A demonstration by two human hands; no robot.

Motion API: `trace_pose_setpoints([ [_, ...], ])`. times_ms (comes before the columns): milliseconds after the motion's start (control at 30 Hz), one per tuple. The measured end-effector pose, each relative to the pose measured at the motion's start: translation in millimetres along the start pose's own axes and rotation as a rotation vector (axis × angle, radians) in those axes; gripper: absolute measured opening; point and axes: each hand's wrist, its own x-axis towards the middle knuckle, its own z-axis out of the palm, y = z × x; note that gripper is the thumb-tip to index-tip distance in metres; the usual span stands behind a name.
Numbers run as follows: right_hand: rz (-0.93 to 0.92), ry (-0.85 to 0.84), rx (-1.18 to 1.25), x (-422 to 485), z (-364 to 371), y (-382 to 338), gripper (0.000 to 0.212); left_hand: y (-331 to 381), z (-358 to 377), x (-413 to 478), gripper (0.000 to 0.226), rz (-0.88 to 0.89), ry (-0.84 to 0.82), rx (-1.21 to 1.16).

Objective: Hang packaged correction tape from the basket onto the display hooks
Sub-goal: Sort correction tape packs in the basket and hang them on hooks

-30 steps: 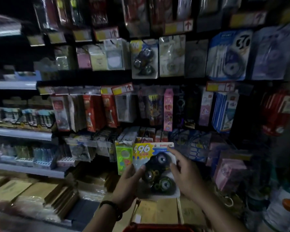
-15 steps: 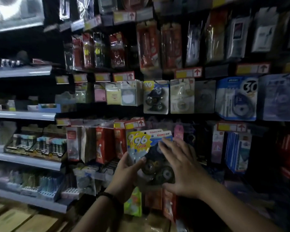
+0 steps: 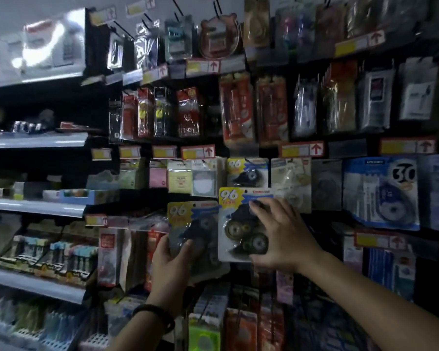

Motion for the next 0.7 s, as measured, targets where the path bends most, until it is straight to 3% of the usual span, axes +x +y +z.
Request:
trace_pose_setpoints([
  [167,0.036,0.005,-0.128,46.9,6.4,6.0,0.117,-4.8,-6.2,25.0,0.015,0.038,0.088,-0.013],
  [700,0.15,0.111,-0.249,97.9,14.2,10.9,0.115,-0.1,-6.2,49.0,0.017,0.148,0.034,0.0],
])
